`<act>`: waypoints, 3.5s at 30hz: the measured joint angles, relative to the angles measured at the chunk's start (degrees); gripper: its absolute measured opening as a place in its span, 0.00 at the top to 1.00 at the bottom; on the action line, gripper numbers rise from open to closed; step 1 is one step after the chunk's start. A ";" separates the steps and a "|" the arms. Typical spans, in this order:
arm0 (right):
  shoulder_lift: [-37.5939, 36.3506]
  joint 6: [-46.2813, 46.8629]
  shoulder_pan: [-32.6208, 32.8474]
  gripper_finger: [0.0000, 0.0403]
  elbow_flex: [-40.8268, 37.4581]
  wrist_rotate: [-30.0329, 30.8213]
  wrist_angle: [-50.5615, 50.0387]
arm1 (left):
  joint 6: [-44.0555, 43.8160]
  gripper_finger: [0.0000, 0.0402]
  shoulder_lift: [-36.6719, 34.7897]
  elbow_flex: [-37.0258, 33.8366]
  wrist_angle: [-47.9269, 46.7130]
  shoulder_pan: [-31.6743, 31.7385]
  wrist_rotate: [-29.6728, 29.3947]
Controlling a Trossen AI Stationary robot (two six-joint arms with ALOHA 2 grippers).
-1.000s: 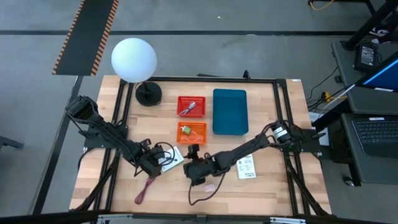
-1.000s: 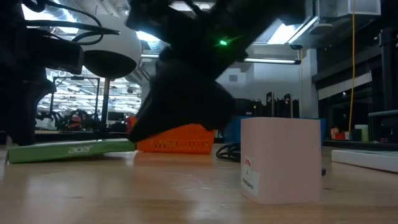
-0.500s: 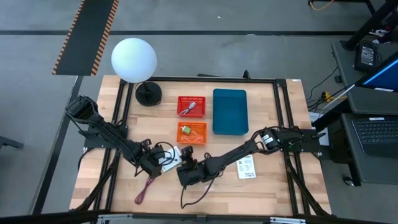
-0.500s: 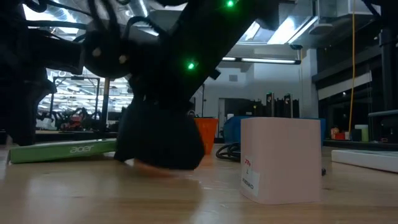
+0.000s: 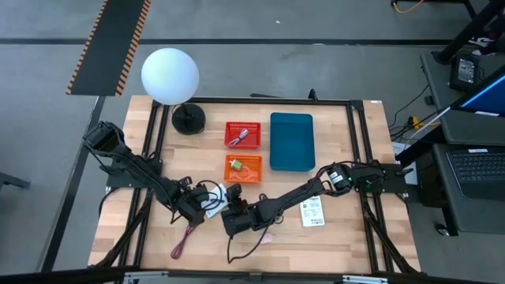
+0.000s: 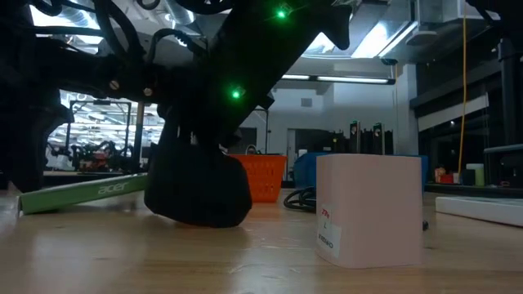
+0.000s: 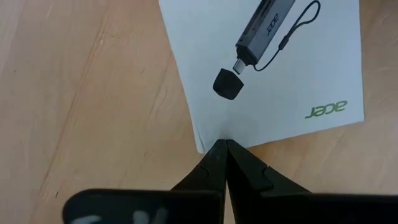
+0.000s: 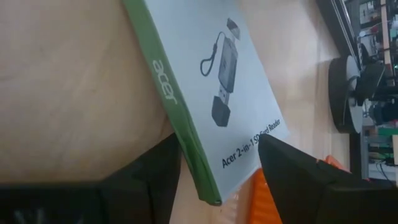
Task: Pick and place items into bin
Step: Put the left white card reader box into the blue bin
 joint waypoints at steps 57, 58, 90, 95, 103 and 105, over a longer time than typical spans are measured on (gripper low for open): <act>-30.68 23.79 5.91 1.00 -21.00 -1.28 -2.63 | 24.08 1.00 -21.75 -0.06 8.56 -17.68 -34.67; -32.08 23.64 6.04 1.00 -23.28 -1.27 0.17 | 25.17 1.00 -21.52 -0.15 9.20 -17.66 -35.09; -55.05 30.35 14.44 1.00 -60.36 11.39 27.82 | 64.20 1.00 -12.34 -8.87 60.05 0.80 -13.38; -58.91 33.73 14.30 1.00 -61.34 17.03 21.56 | 64.50 1.00 -12.92 -12.32 65.20 3.96 -12.55; -64.31 44.41 8.55 1.00 -60.11 18.50 0.20 | 64.54 1.00 -12.94 -12.31 65.34 6.98 -9.07; -65.11 47.29 6.73 1.00 -60.11 18.48 -4.60 | 64.52 1.00 -12.94 -12.31 65.33 7.46 -9.09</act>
